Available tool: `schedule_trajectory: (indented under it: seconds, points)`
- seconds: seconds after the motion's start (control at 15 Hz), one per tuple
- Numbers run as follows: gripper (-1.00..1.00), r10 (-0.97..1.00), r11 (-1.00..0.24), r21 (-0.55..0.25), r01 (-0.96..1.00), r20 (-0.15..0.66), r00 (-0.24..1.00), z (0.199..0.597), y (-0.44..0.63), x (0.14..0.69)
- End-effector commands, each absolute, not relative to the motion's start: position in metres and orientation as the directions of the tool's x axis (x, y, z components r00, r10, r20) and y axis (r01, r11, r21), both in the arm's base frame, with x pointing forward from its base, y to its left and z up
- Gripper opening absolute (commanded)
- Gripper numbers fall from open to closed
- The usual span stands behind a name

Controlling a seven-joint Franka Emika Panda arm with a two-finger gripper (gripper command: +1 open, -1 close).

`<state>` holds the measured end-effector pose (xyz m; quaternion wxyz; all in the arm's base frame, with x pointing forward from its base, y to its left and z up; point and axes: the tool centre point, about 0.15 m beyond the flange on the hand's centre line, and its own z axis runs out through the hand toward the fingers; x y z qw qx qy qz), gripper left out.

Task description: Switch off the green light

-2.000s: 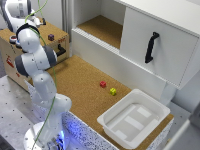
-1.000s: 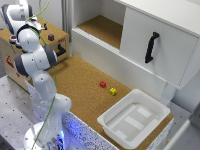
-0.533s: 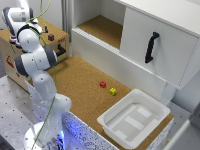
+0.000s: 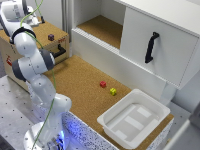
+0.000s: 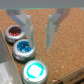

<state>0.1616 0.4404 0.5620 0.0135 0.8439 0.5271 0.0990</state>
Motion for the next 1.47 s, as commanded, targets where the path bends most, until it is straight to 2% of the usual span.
schedule_trajectory:
  seconds: [0.0,0.27,0.4,0.8,1.13,1.4]
  points:
    - [1.00,0.916,-0.402,0.098,0.911,0.033,0.400,0.562,0.467,0.202]
    - [1.00,0.941,-0.338,0.060,0.939,0.023,0.337,0.554,0.451,0.258]
    - [1.00,0.963,-0.269,0.054,0.962,0.025,0.268,0.549,0.441,0.294]
    - [1.00,0.999,0.055,0.014,0.998,-0.002,-0.055,0.517,0.434,0.383]
    - [1.00,0.978,0.208,-0.021,0.978,-0.003,-0.208,0.491,0.442,0.418]
    - [1.00,0.961,0.273,-0.067,0.960,-0.013,-0.275,0.466,0.456,0.414]
